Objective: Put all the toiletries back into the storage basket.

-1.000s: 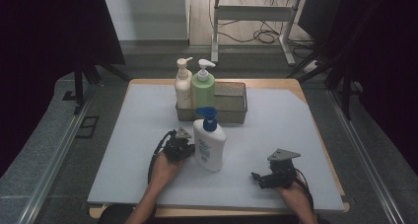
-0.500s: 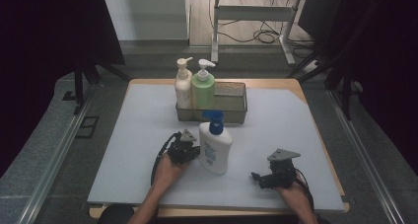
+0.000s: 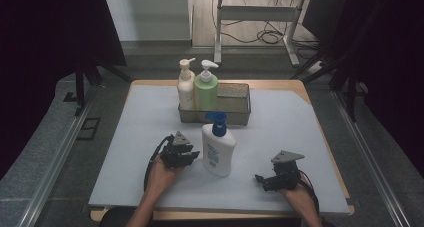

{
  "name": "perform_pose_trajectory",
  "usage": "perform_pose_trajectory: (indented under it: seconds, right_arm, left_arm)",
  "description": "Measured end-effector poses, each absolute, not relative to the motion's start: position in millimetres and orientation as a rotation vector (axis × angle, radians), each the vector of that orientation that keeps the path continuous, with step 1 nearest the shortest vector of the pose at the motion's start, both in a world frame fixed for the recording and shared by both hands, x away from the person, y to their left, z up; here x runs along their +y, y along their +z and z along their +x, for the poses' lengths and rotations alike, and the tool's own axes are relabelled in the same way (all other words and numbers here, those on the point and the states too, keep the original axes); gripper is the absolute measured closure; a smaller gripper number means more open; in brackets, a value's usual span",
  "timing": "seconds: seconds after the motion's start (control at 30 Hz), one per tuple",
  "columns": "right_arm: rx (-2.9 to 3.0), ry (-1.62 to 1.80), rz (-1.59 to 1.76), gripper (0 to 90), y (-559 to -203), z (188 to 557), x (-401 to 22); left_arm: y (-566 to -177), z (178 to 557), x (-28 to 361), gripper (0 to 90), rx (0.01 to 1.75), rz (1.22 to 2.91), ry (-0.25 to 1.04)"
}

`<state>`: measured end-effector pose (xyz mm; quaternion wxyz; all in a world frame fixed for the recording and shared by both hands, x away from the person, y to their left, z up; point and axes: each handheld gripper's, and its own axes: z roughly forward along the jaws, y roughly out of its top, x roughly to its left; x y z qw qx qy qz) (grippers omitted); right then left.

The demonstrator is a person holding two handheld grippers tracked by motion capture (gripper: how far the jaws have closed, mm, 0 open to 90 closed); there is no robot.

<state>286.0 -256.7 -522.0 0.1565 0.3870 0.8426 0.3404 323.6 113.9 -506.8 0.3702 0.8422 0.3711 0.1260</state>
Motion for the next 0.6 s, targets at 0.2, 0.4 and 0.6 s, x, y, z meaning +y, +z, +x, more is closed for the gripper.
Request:
perform_pose_trajectory:
  seconds: [0.2, 0.4, 0.6]
  right_arm:
    - [2.44, 0.974, 1.095, 1.2, -521, 287, -257]
    - [2.461, 0.976, 1.073, 1.0, -517, 285, -255]
    - [2.472, 1.018, 1.002, 0.2, -508, 281, -248]
  left_arm:
    - [-511, 313, 122, 42.9, 0.975, 2.17, 0.348]
    - [-514, 299, 128, 30.2, 0.983, 2.165, 0.354]
    - [-514, 280, 136, 20.8, 1.004, 2.169, 0.384]
